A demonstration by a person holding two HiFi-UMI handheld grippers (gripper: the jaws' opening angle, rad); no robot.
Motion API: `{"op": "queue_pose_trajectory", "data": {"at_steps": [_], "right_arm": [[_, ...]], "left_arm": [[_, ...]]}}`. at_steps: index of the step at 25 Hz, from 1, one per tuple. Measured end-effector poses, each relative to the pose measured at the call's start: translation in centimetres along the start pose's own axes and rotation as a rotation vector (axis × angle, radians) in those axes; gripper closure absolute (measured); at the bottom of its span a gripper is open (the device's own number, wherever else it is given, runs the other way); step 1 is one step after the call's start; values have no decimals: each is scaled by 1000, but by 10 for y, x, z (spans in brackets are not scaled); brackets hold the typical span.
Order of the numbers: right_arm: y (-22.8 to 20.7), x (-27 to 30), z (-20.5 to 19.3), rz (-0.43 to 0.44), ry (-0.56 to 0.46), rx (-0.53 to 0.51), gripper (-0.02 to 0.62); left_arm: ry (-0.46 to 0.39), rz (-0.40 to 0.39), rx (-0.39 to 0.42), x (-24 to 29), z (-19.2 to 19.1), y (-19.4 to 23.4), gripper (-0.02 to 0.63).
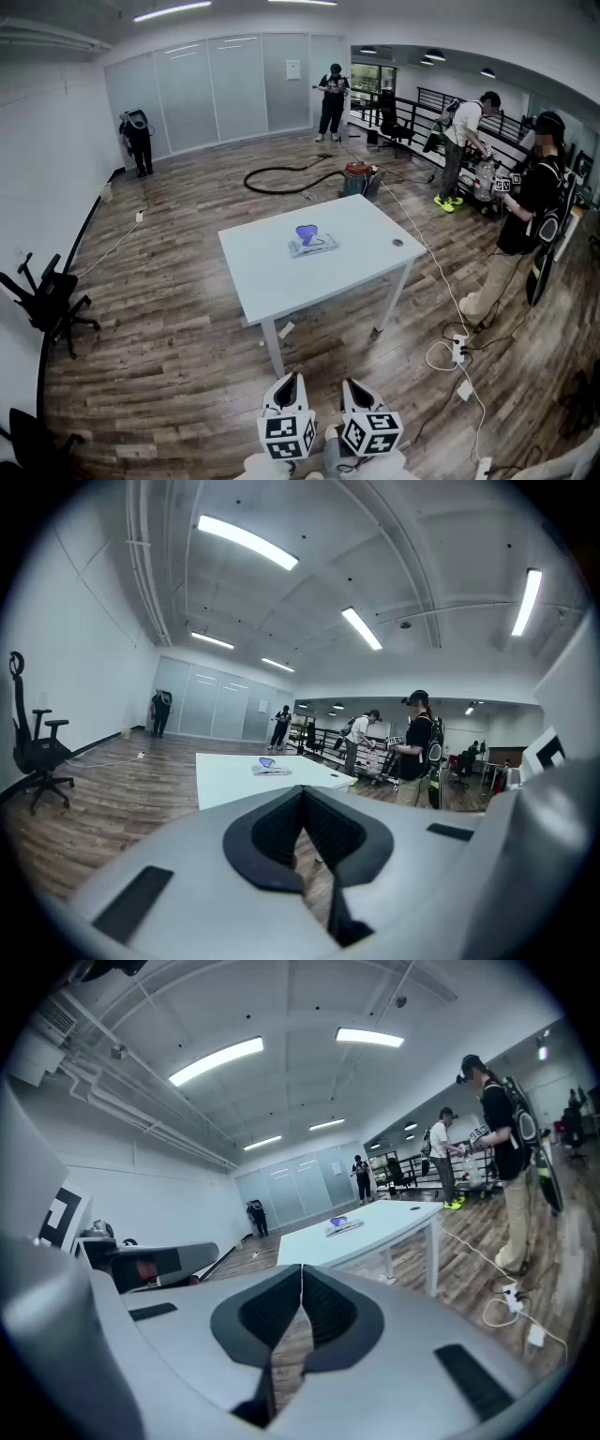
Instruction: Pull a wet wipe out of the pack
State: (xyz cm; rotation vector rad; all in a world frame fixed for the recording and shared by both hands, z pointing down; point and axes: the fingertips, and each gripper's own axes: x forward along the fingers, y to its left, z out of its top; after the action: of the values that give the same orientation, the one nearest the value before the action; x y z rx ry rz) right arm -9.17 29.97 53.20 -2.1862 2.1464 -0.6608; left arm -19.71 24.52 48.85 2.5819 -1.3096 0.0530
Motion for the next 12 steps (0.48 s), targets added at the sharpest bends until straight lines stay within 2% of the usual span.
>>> {"op": "queue_pose_trajectory", "data": {"at_steps": [12], "right_arm": [[0, 40, 12, 40, -1, -8, 586]], "left_arm": [[-4, 25, 30, 27, 6, 11, 607]]}}
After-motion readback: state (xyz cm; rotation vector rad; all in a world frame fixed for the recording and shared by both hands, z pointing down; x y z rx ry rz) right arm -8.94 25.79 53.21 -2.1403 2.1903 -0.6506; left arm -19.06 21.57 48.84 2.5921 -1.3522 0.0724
